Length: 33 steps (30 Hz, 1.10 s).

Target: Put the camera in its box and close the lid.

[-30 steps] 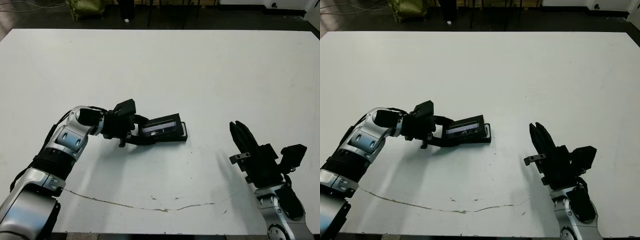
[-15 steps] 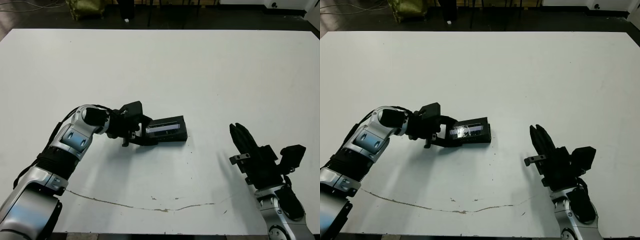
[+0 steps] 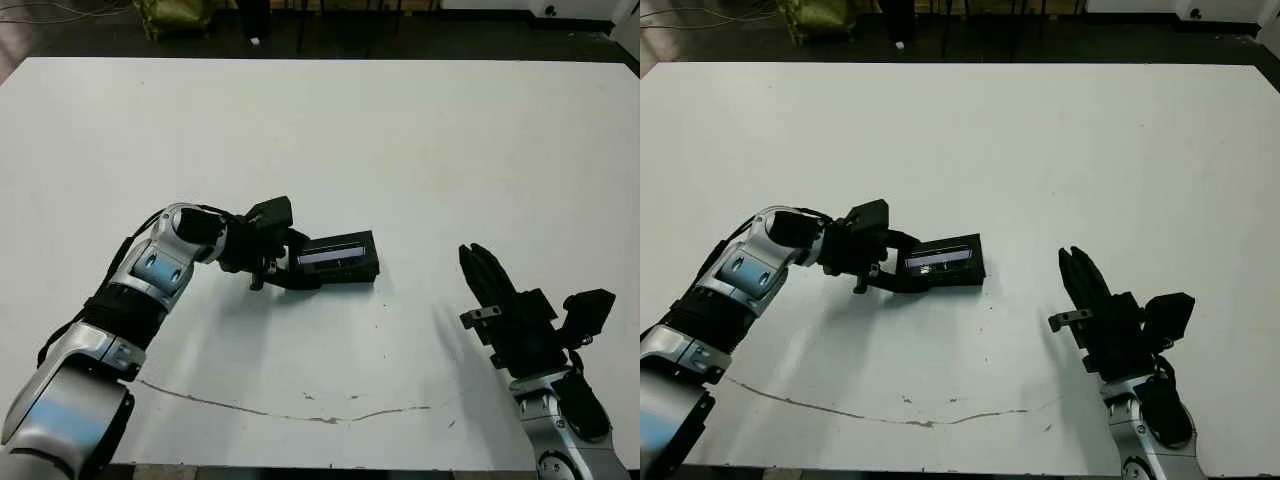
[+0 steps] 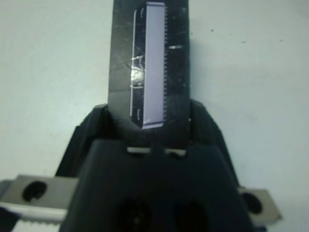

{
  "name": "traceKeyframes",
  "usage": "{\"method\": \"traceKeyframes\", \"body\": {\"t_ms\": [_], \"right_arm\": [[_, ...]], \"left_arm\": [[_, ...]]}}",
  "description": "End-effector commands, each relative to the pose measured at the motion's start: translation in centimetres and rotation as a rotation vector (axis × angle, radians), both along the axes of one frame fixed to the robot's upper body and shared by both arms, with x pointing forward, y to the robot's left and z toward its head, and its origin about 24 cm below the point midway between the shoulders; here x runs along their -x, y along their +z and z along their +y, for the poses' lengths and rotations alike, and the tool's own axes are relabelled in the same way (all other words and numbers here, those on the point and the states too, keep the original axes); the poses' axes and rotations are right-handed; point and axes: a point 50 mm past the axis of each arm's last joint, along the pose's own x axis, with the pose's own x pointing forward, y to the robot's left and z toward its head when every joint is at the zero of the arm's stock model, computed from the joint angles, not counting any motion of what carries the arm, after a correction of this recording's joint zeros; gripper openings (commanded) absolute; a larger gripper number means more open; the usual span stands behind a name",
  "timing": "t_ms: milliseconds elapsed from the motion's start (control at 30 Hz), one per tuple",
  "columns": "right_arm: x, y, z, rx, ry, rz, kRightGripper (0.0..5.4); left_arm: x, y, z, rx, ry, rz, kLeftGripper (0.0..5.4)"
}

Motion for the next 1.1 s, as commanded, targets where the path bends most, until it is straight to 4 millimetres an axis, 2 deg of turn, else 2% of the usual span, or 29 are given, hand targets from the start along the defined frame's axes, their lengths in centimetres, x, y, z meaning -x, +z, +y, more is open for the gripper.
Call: {"method": "traceKeyframes", "body": {"t_ms": [33, 233, 433, 567, 733, 1000, 1100], "right_arm": [[0.2, -0.9, -0.3, 0.001, -0.014, 0.055, 0.00], [-0.2, -2.0, -0.8, 0.028, -0.026, 0.073, 0.00], [0.4, -0.8, 0.1, -0.011, -0.014, 0.044, 0.00], [0.4, -1.0, -0.1, -0.007, -0.016, 0.054, 0.00], [0.3, -1.3, -0.2, 0.009, -0.020, 0.068, 0.00], [0.3, -1.4, -0.3, 0.009, -0.019, 0.082, 0.00], [0.3, -1.5, -0.3, 0.014, -0.017, 0.077, 0.00]], "left_arm": [[0.3, -0.6, -1.4, 0.029, -0.046, 0.053, 2.26], [0.4, -0.7, -1.8, 0.015, -0.052, 0.047, 2.26], [0.4, -0.9, -1.9, 0.030, -0.013, 0.048, 2.26], [0.3, -1.1, -1.9, 0.062, 0.033, 0.091, 2.26], [0.4, -1.2, -1.7, 0.080, 0.022, 0.151, 3.43], [0.4, -1.2, -1.3, 0.134, 0.019, 0.088, 5.32], [0.3, -1.3, -1.3, 0.138, 0.037, 0.113, 5.39]]}}
